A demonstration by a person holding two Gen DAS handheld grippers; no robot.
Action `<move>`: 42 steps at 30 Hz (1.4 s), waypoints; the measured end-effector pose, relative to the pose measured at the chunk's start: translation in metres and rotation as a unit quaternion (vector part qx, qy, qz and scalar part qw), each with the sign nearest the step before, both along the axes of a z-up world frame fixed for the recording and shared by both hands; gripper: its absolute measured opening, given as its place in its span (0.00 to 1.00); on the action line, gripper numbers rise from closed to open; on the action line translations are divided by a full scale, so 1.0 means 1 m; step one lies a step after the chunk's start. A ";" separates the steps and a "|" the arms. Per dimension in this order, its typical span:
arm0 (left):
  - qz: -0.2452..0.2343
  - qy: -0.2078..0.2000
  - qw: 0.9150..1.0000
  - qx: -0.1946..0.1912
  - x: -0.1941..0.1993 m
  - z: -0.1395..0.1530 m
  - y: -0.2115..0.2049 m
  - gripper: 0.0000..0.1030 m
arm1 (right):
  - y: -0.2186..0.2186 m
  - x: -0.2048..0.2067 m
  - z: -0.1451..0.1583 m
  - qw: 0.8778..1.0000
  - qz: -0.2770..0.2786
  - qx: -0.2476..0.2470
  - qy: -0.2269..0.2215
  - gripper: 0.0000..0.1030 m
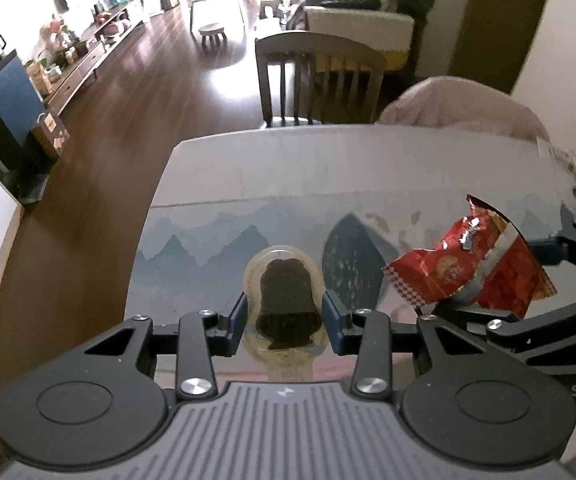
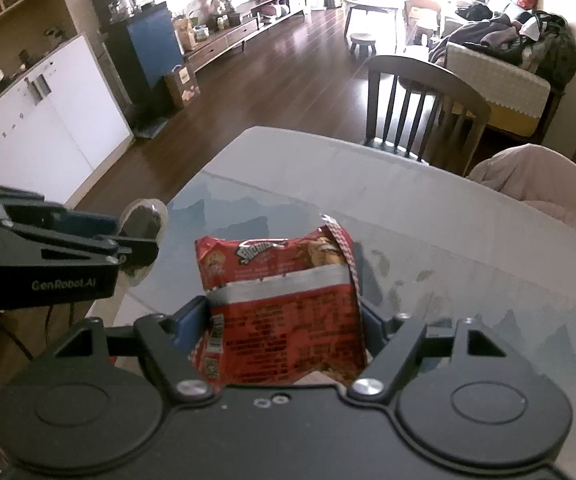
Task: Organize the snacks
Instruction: 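Carry the red chip bag and dark popsicle item over the box, then open both tools to drop the chip bag and popsicle item into the box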
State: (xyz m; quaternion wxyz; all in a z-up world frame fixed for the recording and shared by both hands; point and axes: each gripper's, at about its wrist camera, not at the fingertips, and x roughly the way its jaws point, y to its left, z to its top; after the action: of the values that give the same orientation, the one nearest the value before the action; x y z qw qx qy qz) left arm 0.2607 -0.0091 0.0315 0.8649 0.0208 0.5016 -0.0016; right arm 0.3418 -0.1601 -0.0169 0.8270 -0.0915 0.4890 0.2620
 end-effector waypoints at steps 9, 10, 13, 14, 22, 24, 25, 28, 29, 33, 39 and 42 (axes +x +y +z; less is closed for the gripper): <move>-0.030 0.029 0.999 0.005 -0.049 -0.003 0.004 0.38 | 0.007 -0.043 0.001 1.000 0.016 0.004 0.013 0.74; -0.034 0.035 0.999 0.007 -0.056 -0.006 0.004 0.38 | 0.008 -0.048 0.000 1.000 0.018 0.004 0.015 0.74; -0.043 0.048 0.998 0.008 -0.069 -0.015 0.003 0.38 | 0.010 -0.060 -0.006 0.999 0.020 0.004 0.026 0.74; -0.046 0.051 0.998 0.008 -0.073 -0.018 0.001 0.38 | 0.012 -0.064 -0.008 0.999 0.022 0.005 0.029 0.74; -0.052 0.097 0.994 -0.003 -0.098 -0.060 0.001 0.38 | 0.012 -0.099 -0.053 0.998 0.017 -0.004 0.067 0.74; -0.046 0.107 0.993 -0.007 -0.102 -0.074 0.003 0.38 | 0.009 -0.109 -0.066 0.997 0.015 -0.009 0.077 0.74; -0.044 0.110 0.993 -0.008 -0.102 -0.079 0.004 0.38 | 0.009 -0.112 -0.072 0.997 0.013 -0.014 0.078 0.74; -0.042 0.116 0.992 -0.008 -0.105 -0.098 0.001 0.38 | 0.005 -0.119 -0.090 0.996 0.003 -0.015 0.093 0.74; -0.041 0.118 0.992 -0.007 -0.104 -0.104 0.000 0.38 | 0.005 -0.121 -0.097 0.995 0.001 -0.020 0.093 0.74; -0.035 0.137 0.990 -0.021 -0.103 -0.129 -0.001 0.38 | 0.007 -0.128 -0.119 0.994 0.003 -0.037 0.103 0.74; -0.038 0.149 0.988 -0.019 -0.105 -0.156 -0.009 0.38 | 0.007 -0.133 -0.145 0.992 0.005 -0.069 0.109 0.74; -0.038 0.154 0.987 -0.011 -0.106 -0.168 -0.011 0.38 | 0.005 -0.135 -0.150 0.991 0.000 -0.073 0.109 0.74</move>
State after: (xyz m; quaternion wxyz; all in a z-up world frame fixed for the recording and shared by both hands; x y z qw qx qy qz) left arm 0.1552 -0.0198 -0.1370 0.7768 0.0293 0.6276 -0.0429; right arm 0.2070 -0.1550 -0.1672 0.7595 -0.1225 0.5944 0.2341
